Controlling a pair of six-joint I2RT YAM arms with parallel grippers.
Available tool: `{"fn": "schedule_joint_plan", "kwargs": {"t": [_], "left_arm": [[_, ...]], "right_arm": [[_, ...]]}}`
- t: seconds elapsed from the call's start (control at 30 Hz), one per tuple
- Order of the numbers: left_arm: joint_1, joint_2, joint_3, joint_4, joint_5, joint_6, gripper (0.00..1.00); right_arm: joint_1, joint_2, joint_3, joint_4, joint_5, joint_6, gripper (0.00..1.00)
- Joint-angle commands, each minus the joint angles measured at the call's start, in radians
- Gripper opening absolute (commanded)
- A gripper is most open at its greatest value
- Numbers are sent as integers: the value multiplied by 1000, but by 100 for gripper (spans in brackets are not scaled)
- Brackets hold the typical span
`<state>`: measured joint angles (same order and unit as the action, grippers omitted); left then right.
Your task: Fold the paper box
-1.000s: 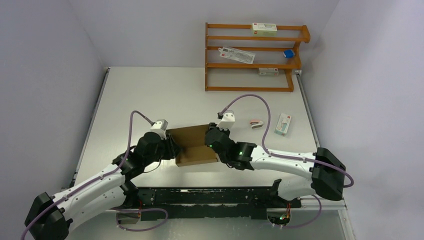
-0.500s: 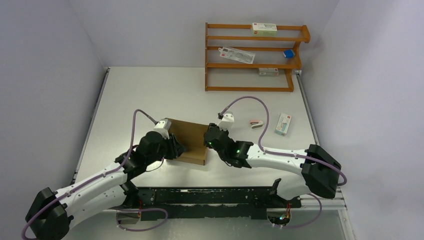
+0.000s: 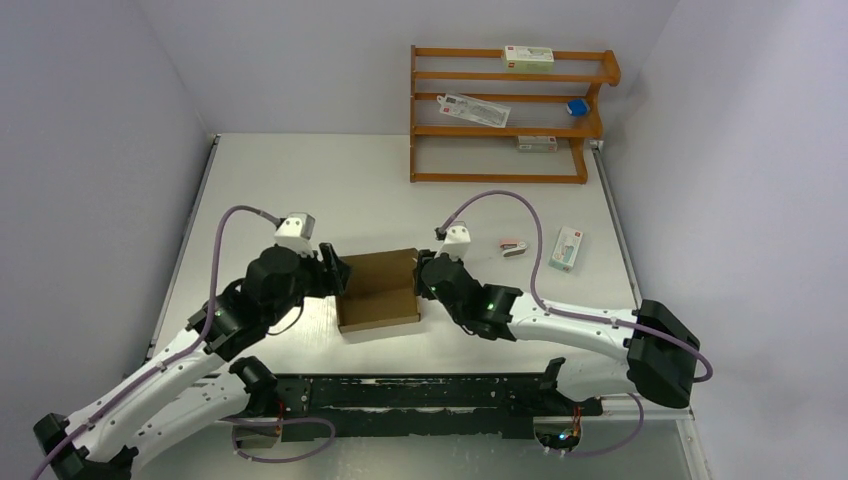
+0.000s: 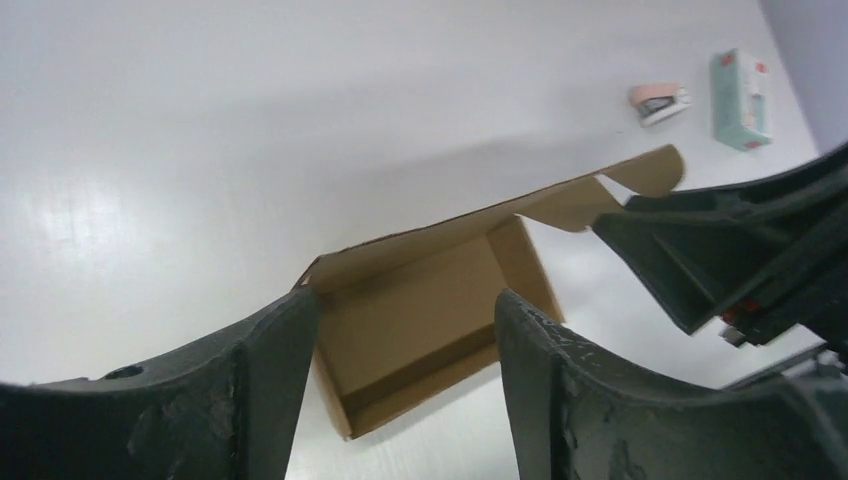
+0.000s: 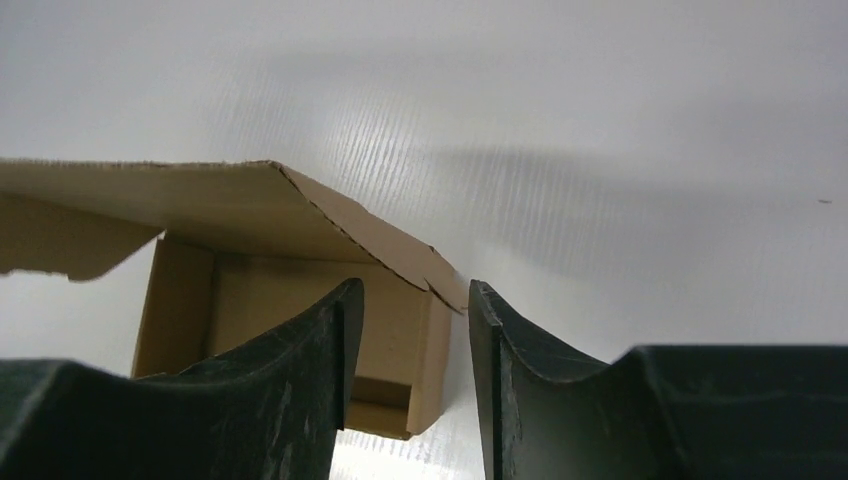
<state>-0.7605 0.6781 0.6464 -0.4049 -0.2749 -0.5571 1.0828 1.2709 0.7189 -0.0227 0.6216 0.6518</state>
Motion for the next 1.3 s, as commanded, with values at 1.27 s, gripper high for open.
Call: {"fn": "schedule_joint_plan", "kwargs": {"t": [1.27], "left_arm": [[-2, 148, 20, -68, -77, 144, 67]], "right_arm": [[-175, -43, -80, 151, -319, -490, 19]]}}
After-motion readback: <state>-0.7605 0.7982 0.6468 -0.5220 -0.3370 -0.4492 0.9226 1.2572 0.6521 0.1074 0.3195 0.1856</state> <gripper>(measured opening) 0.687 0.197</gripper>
